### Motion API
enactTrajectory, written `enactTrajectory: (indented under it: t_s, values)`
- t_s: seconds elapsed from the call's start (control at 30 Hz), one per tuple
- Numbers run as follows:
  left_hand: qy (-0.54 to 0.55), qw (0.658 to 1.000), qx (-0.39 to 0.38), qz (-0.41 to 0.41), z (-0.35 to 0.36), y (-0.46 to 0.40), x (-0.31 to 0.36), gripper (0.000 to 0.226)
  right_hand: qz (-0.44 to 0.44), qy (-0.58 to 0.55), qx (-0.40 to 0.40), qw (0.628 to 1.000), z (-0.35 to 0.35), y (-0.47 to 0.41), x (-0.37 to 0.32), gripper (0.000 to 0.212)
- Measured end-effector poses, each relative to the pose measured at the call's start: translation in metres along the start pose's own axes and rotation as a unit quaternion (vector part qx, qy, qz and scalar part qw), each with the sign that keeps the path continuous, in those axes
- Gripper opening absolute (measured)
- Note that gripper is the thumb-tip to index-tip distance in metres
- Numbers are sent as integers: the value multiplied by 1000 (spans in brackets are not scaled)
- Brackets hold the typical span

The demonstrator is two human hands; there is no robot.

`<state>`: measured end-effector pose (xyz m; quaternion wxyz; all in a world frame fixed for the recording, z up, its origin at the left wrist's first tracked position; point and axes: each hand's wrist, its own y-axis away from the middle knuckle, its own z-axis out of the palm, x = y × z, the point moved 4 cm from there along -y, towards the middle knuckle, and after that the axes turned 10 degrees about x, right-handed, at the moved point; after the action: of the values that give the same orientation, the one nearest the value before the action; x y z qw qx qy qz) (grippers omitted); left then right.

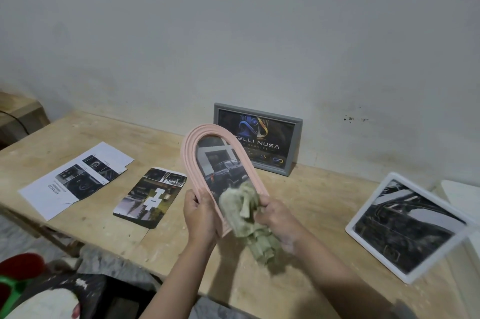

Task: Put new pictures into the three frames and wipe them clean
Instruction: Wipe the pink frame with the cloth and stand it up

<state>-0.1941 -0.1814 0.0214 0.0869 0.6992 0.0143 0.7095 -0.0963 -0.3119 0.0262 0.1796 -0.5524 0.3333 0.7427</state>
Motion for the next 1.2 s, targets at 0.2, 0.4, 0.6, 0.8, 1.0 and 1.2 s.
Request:
enactTrajectory:
  t_s: [0.2, 0.4, 0.6, 0.8, 1.0, 1.2]
  values:
    - [-36, 993, -106, 27, 6, 16, 1, 16, -267, 151, 107, 946, -5, -25, -85, 42]
    - [-94, 975, -187, 72, 15, 33, -1, 18, -356, 318, 144, 867, 4, -57, -95, 47]
    - [-26, 978, -206, -28, 8, 25, -9, 20, -381, 306, 105, 866, 21, -45, -49, 50]
    - [41, 969, -230, -74, -1, 12, -11, 24, -328, 278, 31, 902, 39, -20, -16, 45]
    - [137, 949, -205, -197, -7, 0, -24, 27, -285, 251, -9, 925, 55, -17, -11, 40]
    - [244, 896, -187, -322, -18, -12, -24, 60, -230, 340, -88, 908, 68, -27, 5, 35]
